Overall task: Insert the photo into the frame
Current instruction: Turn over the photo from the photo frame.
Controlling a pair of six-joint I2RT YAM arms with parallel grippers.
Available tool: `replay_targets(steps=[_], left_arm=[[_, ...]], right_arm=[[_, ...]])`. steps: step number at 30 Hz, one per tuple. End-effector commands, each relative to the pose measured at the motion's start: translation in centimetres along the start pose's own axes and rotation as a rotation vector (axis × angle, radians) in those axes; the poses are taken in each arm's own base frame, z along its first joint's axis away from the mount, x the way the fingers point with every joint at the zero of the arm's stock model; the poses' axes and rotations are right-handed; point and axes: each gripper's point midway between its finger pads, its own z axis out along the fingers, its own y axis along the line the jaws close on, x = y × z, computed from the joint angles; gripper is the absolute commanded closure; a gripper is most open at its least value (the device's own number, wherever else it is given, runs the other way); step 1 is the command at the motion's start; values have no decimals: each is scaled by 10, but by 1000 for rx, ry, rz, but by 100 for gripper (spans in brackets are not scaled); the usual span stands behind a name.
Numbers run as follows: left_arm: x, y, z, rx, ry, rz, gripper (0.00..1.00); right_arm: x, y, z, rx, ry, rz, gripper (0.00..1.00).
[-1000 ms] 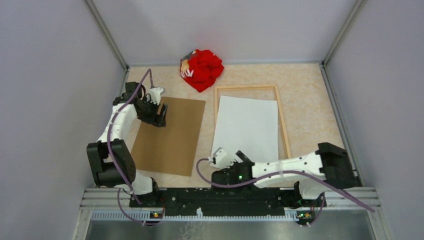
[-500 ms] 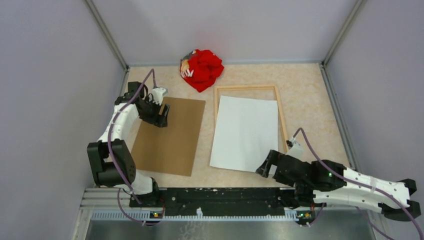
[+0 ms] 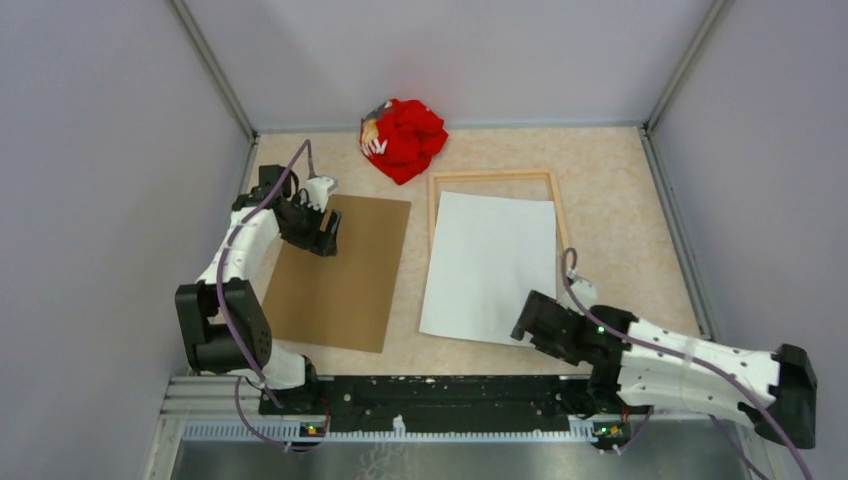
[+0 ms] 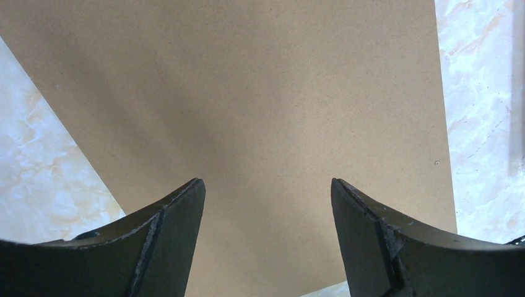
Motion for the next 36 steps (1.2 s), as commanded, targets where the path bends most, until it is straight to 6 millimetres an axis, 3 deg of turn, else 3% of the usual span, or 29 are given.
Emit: replay_targets(steps=[1,4,7,10,13,17,21,24,31,36], left_arm=[[-5,1,-4,-19,-27,8,19],[-5,-1,-5,-9,-28,16,19],[-5,-20,-3,30,-14,60,20],[-12,-65,1,107,-14,165,20],[-20,-113,4,240,-19,214,20],[-14,-182,11,453,66,221,21],[-3,-218,30,550,159,173,19],[7,-224,49,593,253,113,19],[-11,-232,74,647,296,58,20],[-8,-236,88,687,319,32,25]], right_arm=[[-16,76,15,-108,-29,-113,1],[-34,108,12,-123,-47,-165,1],[-51,123,4,-164,-52,-152,1],[-67,119,0,-185,-41,-112,1],[-82,101,1,-174,-48,-54,1],[-100,83,1,-156,-84,-9,1],[-108,84,0,-150,-99,-22,1],[-112,89,-1,-159,-111,-27,1],[-116,90,-4,-190,-140,3,1],[-117,90,-7,-198,-146,10,1]])
